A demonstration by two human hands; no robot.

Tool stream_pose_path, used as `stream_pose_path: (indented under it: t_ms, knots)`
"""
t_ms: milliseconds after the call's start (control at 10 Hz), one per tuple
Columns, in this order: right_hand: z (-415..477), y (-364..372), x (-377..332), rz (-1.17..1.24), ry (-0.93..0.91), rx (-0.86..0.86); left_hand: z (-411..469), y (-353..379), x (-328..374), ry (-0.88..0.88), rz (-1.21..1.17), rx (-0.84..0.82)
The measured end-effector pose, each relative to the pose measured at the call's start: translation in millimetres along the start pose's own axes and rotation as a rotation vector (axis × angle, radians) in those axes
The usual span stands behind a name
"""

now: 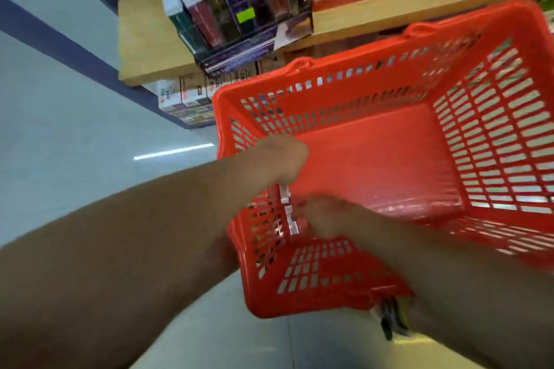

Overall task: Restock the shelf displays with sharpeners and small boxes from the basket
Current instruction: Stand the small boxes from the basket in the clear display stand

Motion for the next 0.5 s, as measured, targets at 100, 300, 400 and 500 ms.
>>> stream_pose_path:
  t_ms: [100, 300, 400, 500]
  knots:
    - [9.1, 20.0, -1.4, -0.152, -0.101, 0.019, 16.0, 36.2, 16.7, -0.036, 0.005, -0.137]
    - [14.7, 2.4, 25.4, -0.292, 0.085, 0.152, 44.2, 88.1, 22.7, -0.148, 0.243, -0.247]
    - [6.0, -11.7, 74.6, -0.196, 0.276, 0.2, 44.4, 101.9, 31.2, -0.193, 0.21, -0.206]
    - [-13.2, -35.9, 109.6, -0.021, 0.494, 0.318, 44.1, 102.9, 37.4, -0.173, 0.113, -0.057]
Point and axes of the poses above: each hand's wrist, its own z-axis towards the middle knuckle, its own y-axis out of the palm, x = y × z, the point moved 7 cm from there along z, towards the middle knuckle, and after that the axes turned 9 degrees about x, right-handed, at the moved point
